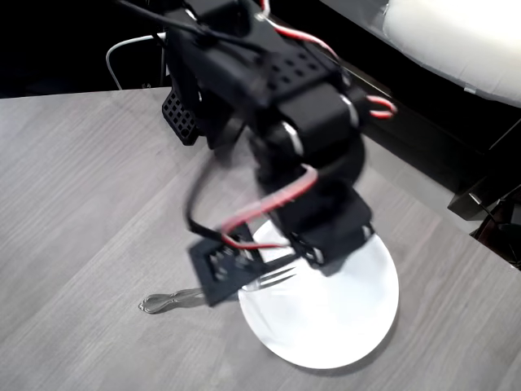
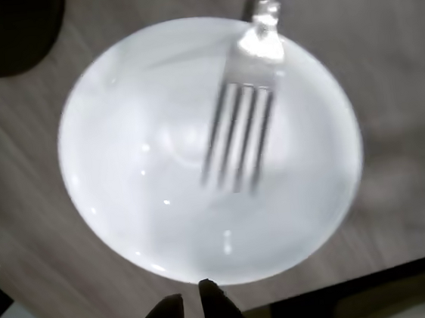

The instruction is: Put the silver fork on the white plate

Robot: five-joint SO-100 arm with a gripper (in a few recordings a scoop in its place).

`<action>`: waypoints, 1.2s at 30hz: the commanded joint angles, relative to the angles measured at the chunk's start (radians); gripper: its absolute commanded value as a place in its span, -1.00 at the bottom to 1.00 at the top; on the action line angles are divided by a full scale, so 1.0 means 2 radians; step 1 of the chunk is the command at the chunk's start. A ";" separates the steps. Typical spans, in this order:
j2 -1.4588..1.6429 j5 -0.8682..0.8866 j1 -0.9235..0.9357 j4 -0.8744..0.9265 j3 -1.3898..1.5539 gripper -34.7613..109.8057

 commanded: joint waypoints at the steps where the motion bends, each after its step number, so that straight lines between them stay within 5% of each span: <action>1: 0.028 -0.004 0.036 0.024 -0.016 -0.52; 36: -0.143 -0.003 0.028 -0.054 0.052 -0.52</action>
